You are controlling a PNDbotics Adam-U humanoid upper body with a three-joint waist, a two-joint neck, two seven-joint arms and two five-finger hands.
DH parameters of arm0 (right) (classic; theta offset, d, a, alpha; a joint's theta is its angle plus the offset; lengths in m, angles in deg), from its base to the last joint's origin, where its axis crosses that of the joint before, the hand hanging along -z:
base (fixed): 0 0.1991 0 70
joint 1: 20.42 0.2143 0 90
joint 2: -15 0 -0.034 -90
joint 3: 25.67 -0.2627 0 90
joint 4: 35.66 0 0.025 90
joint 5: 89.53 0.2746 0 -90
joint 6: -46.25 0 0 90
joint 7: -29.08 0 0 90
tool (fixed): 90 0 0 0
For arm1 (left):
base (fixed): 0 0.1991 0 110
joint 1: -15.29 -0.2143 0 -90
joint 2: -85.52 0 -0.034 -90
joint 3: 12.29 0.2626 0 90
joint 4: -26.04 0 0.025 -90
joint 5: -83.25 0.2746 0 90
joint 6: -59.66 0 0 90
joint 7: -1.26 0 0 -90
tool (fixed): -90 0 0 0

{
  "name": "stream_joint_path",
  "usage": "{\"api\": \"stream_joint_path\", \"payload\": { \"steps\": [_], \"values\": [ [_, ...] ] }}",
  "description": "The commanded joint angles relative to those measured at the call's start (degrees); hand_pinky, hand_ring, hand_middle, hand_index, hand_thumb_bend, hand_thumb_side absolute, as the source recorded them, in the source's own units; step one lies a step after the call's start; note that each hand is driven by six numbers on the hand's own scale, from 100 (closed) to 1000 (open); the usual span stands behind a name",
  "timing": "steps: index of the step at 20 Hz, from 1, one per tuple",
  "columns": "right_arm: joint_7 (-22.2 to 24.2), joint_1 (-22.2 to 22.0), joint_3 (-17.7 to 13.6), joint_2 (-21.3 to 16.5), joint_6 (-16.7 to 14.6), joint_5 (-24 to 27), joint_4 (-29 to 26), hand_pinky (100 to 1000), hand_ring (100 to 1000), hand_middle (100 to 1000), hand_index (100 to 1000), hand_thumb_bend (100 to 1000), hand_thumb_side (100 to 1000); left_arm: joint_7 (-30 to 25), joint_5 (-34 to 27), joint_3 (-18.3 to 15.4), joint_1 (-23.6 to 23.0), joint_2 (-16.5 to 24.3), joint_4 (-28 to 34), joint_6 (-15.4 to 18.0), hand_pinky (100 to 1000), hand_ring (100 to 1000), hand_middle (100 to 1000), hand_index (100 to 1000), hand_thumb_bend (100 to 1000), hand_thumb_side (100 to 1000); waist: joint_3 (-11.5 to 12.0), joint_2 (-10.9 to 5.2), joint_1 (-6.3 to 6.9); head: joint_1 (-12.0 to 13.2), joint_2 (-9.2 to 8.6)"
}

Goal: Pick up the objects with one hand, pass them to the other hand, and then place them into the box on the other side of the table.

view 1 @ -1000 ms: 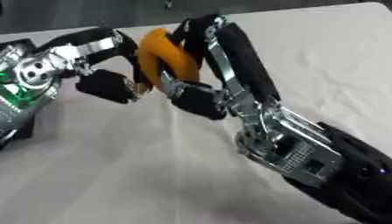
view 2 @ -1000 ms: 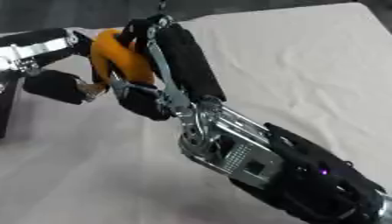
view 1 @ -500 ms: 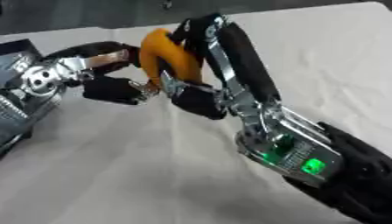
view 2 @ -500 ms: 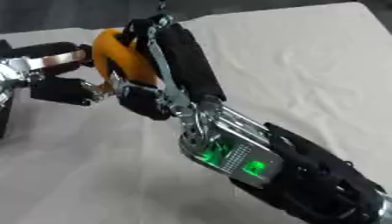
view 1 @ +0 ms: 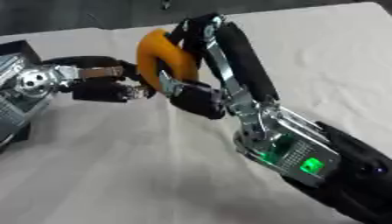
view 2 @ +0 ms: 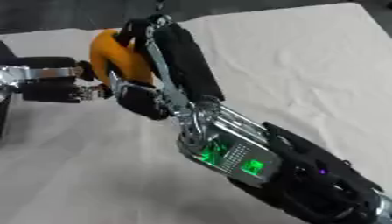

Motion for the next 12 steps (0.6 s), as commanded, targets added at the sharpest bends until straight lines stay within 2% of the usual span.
{"api": "stream_joint_path", "payload": {
  "steps": [1,5,8,12],
  "values": [
    [-0.5,0.8,-0.5,-0.6,0.3,0.0,-1.2,564,395,356,272,100,100,-3.0,1.3,-1.7,0.6,0.9,-0.5,2.9,1000,983,850,979,189,1000,0.0,-2.15,0.43,-0.1,-0.67],
    [-0.7,0.8,-0.5,-0.7,0.4,0.2,-1.2,564,395,357,273,100,100,-6.2,2.4,-2.5,0.4,1.0,-1.6,6.1,1000,982,849,980,194,978,0.0,-2.16,0.46,-0.2,-0.65],
    [-0.9,0.7,-0.5,-0.8,0.5,0.2,-1.2,564,394,356,273,100,100,-11.1,2.8,-4.0,0.5,1.2,-1.6,8.1,1000,980,846,983,188,979,0.1,-2.19,0.41,-0.4,-0.68],
    [-1.2,0.6,-0.5,-0.8,0.5,0.4,-1.2,564,394,356,273,100,100,-12.1,2.1,-4.3,0.4,1.2,-1.6,9.2,1000,979,844,987,175,1000,0.1,-2.22,0.33,-0.5,-0.75]
  ]
}}
